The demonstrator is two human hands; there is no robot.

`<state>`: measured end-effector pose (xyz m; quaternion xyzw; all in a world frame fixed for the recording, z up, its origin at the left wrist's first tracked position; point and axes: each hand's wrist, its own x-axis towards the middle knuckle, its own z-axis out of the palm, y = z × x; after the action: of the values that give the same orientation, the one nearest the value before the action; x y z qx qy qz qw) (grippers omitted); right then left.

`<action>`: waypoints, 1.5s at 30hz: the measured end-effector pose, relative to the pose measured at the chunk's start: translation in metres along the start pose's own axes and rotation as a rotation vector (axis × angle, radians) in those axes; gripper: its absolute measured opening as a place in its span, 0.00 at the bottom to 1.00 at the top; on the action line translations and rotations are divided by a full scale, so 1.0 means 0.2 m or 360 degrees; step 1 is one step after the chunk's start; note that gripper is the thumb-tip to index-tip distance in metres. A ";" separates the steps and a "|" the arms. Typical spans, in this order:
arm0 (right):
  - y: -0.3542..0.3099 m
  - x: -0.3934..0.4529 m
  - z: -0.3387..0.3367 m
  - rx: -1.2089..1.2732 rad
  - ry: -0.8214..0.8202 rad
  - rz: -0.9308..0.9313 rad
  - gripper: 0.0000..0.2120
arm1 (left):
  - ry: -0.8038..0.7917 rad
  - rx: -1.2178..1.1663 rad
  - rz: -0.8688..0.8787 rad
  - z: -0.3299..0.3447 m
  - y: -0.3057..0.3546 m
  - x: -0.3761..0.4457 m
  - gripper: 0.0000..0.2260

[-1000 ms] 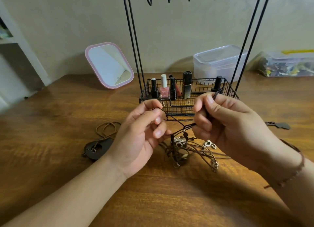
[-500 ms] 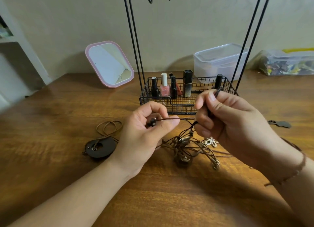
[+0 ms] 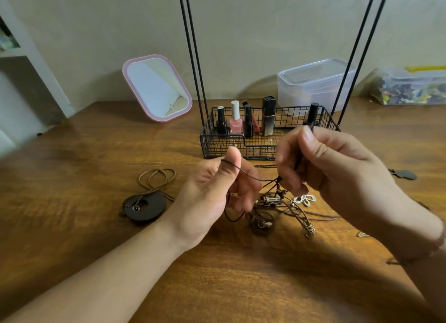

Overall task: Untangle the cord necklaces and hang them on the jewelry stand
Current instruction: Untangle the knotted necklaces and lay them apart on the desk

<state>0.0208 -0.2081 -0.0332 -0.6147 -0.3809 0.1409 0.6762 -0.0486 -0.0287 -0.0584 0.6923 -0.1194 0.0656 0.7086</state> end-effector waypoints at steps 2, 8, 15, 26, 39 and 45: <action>0.00 0.00 0.00 0.0143 -0.0037 -0.0015 0.18 | -0.0015 0.0127 0.0047 -0.01 0.00 0.00 0.26; 0.00 0.01 -0.01 0.0297 -0.0063 -0.0028 0.18 | -0.0134 0.0963 0.0184 -0.10 0.01 -0.01 0.40; 0.00 0.01 0.00 0.0314 -0.0076 -0.0010 0.18 | 0.0162 0.0267 0.0121 -0.12 0.08 0.01 0.11; -0.02 0.01 0.01 0.0355 -0.0143 -0.0050 0.17 | -0.0003 -0.0107 0.0276 -0.03 0.05 0.02 0.23; -0.03 -0.01 0.01 0.0343 -0.0272 -0.0013 0.17 | 0.0362 0.0380 0.0216 0.01 0.07 -0.01 0.05; -0.02 -0.01 0.02 0.0385 -0.0320 -0.0029 0.17 | 0.0422 0.0931 0.0541 0.01 0.02 0.00 0.07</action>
<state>0.0156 -0.2079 -0.0298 -0.5081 -0.4326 0.2404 0.7049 -0.0504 -0.0308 -0.0546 0.8215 -0.1161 0.3031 0.4688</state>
